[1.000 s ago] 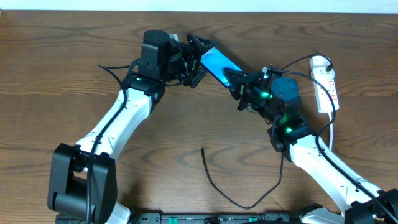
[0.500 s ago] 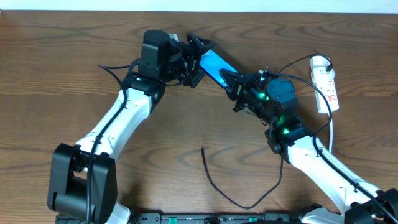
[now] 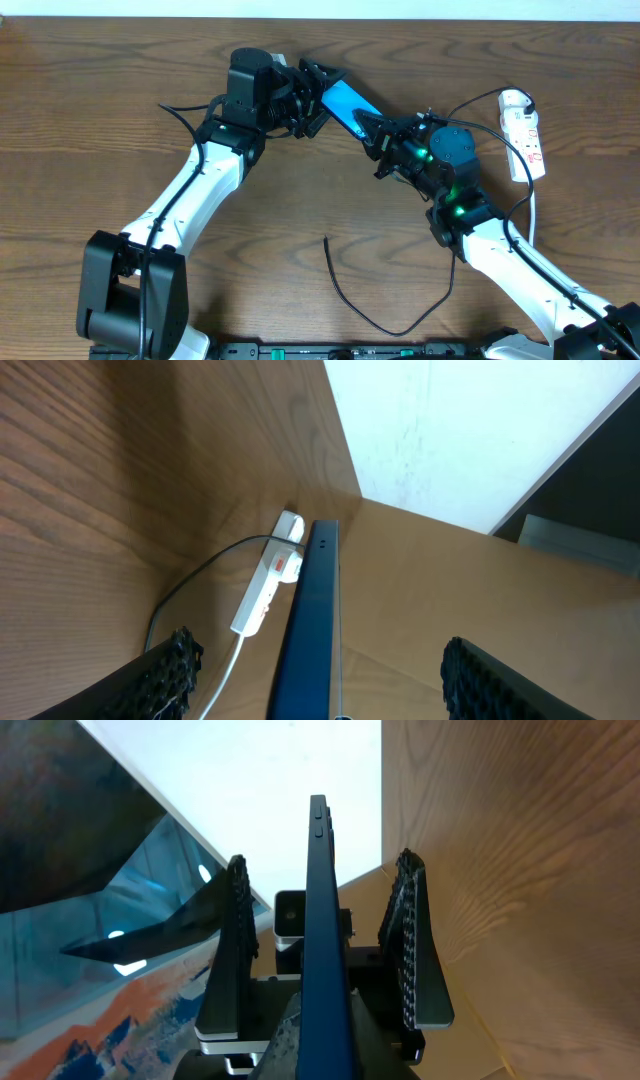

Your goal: Plug charger to phone and switch on socket

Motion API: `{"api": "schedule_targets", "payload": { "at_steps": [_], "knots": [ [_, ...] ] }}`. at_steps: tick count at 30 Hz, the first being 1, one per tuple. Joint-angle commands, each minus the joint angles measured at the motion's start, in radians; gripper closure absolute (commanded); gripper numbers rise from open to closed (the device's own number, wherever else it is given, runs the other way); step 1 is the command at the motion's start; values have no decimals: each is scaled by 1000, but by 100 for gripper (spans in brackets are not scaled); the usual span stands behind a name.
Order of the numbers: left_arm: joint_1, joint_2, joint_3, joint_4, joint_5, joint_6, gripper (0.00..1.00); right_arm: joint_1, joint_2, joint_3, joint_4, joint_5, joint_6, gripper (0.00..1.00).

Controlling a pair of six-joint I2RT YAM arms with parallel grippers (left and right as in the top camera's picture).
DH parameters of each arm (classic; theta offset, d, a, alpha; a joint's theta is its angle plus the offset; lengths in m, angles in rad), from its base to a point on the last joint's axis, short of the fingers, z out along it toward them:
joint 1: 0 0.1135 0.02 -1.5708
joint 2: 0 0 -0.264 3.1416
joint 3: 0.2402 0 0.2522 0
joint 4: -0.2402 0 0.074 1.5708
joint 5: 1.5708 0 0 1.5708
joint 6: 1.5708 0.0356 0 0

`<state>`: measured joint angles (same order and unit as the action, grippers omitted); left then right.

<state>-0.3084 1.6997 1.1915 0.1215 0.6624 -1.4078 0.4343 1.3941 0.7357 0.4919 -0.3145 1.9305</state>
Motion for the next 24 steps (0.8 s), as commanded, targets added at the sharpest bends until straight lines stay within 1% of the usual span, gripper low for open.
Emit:
{"api": "schedule_targets", "payload": {
  "at_steps": [1, 3, 6, 11, 14, 24],
  "knots": [
    [4, -28, 19, 4, -13, 16, 22, 14, -6, 19, 18, 10, 10, 99],
    [4, -28, 19, 4, -13, 16, 23, 19, -6, 19, 18, 10, 10, 99],
    [4, -28, 19, 4, -14, 16, 32, 19, -6, 19, 18, 10, 11, 99],
    [4, -28, 19, 4, -14, 16, 44, 19, -6, 19, 18, 9, 11, 99],
    [4, -28, 19, 4, -13, 16, 54, 22, -6, 19, 18, 9, 11, 99],
    [4, -28, 19, 4, -13, 16, 66, 45, -6, 19, 18, 10, 14, 99]
  ]
}}
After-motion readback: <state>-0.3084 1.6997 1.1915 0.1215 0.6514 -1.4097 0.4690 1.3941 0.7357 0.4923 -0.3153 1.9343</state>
